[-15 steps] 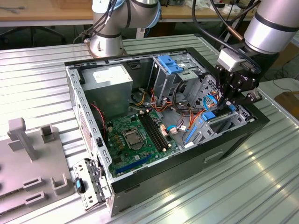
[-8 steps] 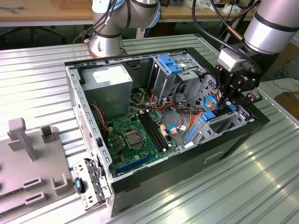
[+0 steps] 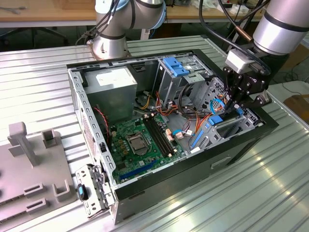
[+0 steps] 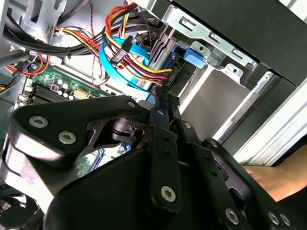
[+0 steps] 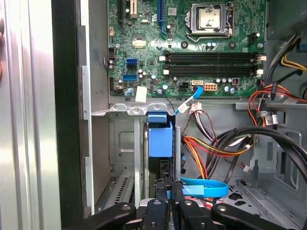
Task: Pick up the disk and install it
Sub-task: 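Insert the second disk wire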
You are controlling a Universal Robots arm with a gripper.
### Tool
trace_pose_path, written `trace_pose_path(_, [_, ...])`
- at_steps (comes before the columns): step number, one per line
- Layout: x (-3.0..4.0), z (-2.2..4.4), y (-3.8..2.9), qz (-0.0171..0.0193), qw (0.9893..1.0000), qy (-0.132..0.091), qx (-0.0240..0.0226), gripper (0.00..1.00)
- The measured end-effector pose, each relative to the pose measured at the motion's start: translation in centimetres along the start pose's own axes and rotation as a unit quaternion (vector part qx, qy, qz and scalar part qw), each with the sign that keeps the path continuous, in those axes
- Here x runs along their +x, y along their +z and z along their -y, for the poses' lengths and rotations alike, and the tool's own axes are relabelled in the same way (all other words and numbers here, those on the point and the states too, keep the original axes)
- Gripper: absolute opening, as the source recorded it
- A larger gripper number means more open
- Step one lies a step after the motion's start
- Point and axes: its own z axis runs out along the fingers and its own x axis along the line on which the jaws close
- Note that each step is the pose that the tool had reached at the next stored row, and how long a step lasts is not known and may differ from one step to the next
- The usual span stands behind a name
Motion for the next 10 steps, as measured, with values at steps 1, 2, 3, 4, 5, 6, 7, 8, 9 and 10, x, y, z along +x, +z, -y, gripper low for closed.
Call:
trace_pose_path(1, [0.0,0.02,0.01,0.0,1.0,0.0,0.0,0.16])
trace_pose_path(2, [0.01,0.02,0.03,-0.0001,1.0,0.0,0.0,0.16])
trace_pose_path(3, [0.0,0.02,0.07,0.0,1.0,0.0,0.0,0.16])
trace_pose_path(4, [0.0,0.02,0.1,0.0,1.0,0.0,0.0,0.16])
trace_pose_path(5, [0.0,0.02,0.13,0.0,1.0,0.0,0.0,0.16])
trace_pose_path(6, [0.0,0.02,0.15,0.0,1.0,0.0,0.0,0.16])
trace_pose_path(7, [0.0,0.02,0.17,0.0,1.0,0.0,0.0,0.16])
trace_pose_path(8, [0.0,0.01,0.19,0.0001,1.0,0.0,0.0,0.16])
trace_pose_path(9, [0.0,0.02,0.2,0.0,1.0,0.0,0.0,0.16])
trace_pose_path(10, [0.0,0.01,0.22,0.0,1.0,0.0,0.0,0.16])
